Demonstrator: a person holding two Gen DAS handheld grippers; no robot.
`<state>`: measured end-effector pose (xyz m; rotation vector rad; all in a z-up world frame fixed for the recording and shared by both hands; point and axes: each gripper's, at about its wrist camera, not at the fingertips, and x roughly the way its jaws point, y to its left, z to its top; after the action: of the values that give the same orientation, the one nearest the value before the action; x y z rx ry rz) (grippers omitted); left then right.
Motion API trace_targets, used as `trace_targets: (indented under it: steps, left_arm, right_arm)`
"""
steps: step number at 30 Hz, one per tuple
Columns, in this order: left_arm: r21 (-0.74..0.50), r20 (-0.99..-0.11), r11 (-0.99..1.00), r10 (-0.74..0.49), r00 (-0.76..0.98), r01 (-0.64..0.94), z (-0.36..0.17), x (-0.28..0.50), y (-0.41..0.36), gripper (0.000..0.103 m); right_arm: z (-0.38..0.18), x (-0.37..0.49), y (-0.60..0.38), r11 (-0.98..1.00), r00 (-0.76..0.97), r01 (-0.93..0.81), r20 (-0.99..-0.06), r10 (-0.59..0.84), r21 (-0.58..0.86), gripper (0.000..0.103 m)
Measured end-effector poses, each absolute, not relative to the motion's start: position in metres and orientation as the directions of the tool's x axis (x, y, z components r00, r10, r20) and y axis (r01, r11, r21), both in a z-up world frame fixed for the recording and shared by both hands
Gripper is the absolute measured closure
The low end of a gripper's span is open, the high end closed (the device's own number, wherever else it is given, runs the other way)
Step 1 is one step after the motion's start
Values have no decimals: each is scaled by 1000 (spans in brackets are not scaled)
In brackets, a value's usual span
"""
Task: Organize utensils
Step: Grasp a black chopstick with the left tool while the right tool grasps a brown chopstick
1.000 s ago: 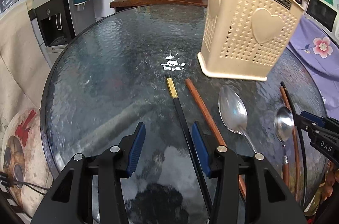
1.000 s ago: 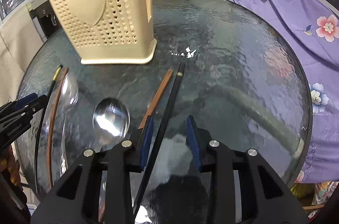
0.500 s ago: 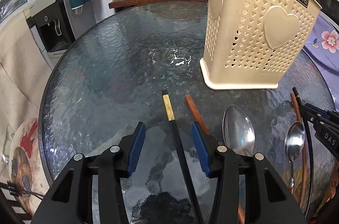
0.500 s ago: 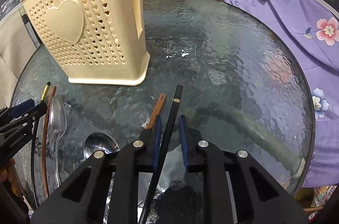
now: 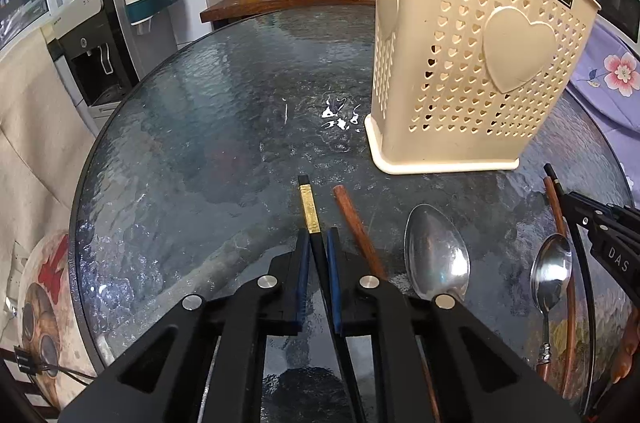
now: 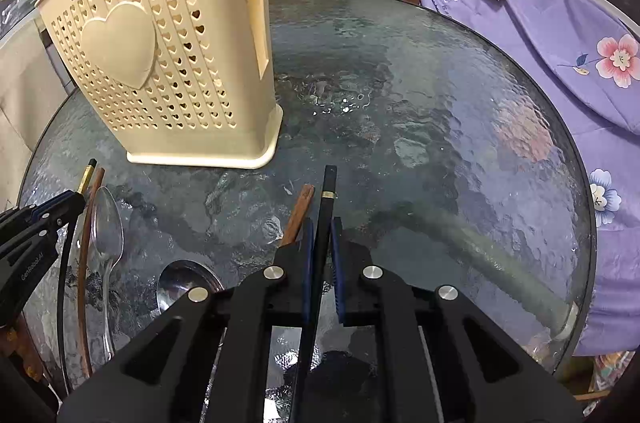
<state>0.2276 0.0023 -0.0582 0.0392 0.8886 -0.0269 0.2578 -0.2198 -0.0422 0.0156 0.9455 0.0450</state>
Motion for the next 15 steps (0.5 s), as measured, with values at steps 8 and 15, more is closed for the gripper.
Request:
trace_targets:
  steps: [8,15]
  left_arm:
    - [-27,-775,999,-50,630,46,-57,231,3,95]
    - [-66,-772,997,-80,630,46,-56,235,7,96]
  right_arm:
    - [-43,259,-226,996,583,-36,-807,90,86,94]
    - [-45,264,-238,982,576,-43,-799,174,183,95]
